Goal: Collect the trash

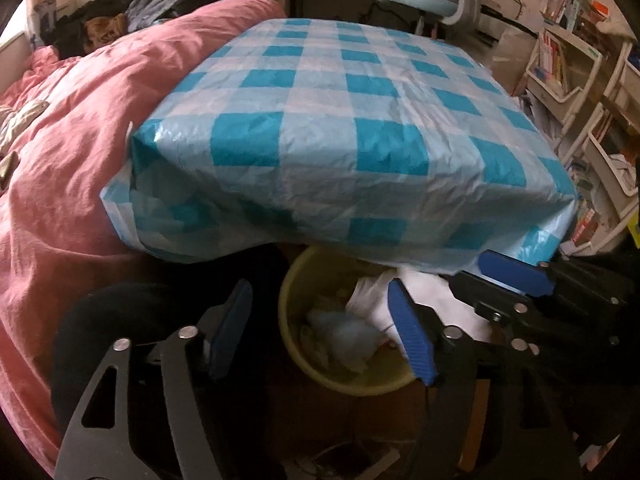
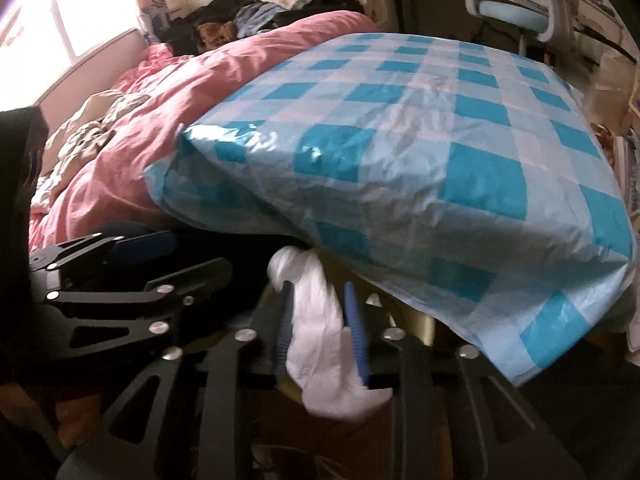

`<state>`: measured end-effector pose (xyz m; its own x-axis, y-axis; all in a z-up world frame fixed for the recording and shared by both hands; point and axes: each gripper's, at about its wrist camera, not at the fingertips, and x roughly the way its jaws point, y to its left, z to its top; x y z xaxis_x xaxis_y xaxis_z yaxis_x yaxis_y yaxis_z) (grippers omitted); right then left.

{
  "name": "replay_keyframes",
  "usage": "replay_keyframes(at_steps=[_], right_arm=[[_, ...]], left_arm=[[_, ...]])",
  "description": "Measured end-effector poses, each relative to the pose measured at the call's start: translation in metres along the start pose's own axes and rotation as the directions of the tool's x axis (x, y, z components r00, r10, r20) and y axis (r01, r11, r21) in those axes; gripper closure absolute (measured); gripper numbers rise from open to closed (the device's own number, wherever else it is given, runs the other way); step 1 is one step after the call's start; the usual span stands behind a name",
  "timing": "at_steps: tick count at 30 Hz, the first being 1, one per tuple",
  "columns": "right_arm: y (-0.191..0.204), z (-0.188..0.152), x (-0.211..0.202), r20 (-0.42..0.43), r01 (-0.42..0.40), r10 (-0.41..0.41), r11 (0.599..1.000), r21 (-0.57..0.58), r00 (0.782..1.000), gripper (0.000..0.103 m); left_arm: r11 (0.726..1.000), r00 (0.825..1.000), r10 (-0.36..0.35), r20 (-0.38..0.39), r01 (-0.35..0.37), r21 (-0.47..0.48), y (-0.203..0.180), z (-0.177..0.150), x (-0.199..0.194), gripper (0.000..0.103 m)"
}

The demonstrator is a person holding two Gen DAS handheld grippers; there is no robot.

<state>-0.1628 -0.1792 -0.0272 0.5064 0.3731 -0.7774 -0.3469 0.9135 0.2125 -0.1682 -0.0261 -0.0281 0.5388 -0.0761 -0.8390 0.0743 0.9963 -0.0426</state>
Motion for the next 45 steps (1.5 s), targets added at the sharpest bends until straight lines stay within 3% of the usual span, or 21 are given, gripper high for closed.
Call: replay_keyframes(at_steps=[4,10,16,24,33,45], right_arm=[[-0.003,-0.002,-0.004,0.020,0.045,-0.046,0.999,0.007,0.999,0.050],[-0.005,0.002,-0.013,0.073,0.143,-0.143,0.990,-0.001,0.987,0.032],[-0.001,0.006,-0.029,0.181,0.291,-0.282,0.956,-0.026,0.942,0.017],[-0.009,0.011,-0.051,0.287,0.379,-0.374,0.925,0.039,0.882,0.013],[-0.010,0.011,-0.071,0.383,0.412,-0.414,0.906,0.091,0.826,0.010],[-0.008,0.010,-0.082,0.418,0.419,-0.423,0.902,0.107,0.804,0.009]], left_arm=[[1.000,0.999,0.017,0.044,-0.016,-0.019,0.004,0.001,-0.005,0.026],[0.999,0.992,0.024,0.122,-0.019,-0.042,0.007,0.008,-0.016,0.017],[0.999,0.978,0.034,0.207,-0.031,-0.020,0.002,0.014,-0.035,0.010],[0.997,0.957,0.074,0.279,-0.067,-0.036,0.005,0.028,-0.057,0.007],[0.993,0.940,0.113,0.322,-0.099,-0.060,0.010,0.037,-0.077,0.008],[0.991,0.919,0.132,0.372,-0.125,-0.043,0.001,0.039,-0.099,0.007]])
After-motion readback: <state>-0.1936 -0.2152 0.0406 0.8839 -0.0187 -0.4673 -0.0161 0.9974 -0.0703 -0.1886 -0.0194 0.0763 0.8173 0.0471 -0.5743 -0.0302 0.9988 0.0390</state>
